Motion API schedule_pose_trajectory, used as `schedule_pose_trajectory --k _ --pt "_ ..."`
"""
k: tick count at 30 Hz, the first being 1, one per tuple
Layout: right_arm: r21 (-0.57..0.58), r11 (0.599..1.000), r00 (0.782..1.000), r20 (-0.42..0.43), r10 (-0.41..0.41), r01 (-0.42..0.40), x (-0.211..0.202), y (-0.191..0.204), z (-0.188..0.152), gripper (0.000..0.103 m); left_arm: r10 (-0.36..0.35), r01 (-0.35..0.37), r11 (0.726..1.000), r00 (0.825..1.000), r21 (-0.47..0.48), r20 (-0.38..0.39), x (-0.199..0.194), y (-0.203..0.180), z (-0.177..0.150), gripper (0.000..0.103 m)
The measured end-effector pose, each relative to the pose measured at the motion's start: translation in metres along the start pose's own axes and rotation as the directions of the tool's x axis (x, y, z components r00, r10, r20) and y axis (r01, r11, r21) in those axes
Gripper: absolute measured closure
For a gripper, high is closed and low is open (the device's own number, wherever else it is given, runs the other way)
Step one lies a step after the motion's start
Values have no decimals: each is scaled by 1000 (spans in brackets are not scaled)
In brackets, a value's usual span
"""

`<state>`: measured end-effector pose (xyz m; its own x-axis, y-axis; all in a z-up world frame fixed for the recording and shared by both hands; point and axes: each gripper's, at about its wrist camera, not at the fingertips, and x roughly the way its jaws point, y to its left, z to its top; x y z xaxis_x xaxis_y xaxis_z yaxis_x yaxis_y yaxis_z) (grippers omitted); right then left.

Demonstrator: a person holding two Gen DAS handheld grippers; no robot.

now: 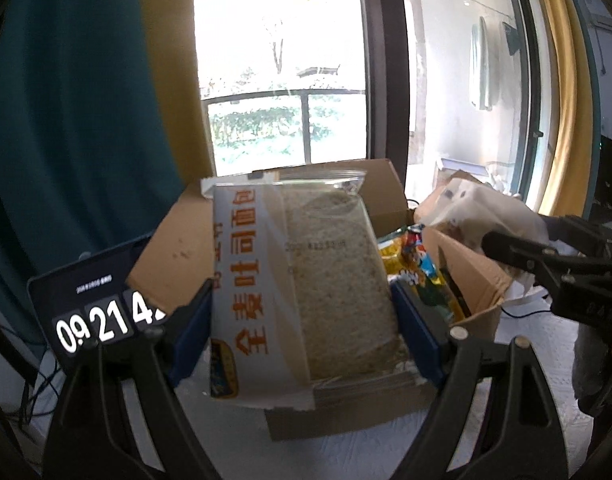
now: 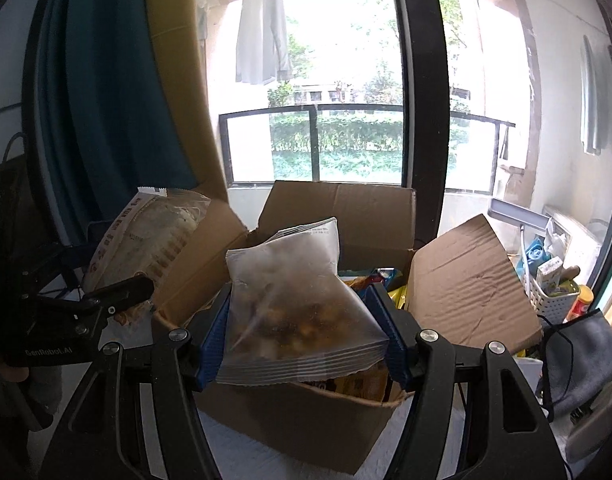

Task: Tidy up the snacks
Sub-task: 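Carry both bags into the box and open both tools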

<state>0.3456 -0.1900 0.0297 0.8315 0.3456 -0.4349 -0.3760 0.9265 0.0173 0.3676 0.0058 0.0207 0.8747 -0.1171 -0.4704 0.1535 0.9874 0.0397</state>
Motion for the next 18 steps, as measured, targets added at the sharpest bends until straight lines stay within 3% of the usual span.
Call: schedule_pose_trajectory --k 8,18 --pt "0 1000 1000 14 -21 21 18 -11 13 35 -17 16 1000 1000 19 9 30 -5 14 18" --pt "31 999 999 27 -38 38 55 -24 32 35 -53 51 998 995 -22 -87 102 8 26 17"
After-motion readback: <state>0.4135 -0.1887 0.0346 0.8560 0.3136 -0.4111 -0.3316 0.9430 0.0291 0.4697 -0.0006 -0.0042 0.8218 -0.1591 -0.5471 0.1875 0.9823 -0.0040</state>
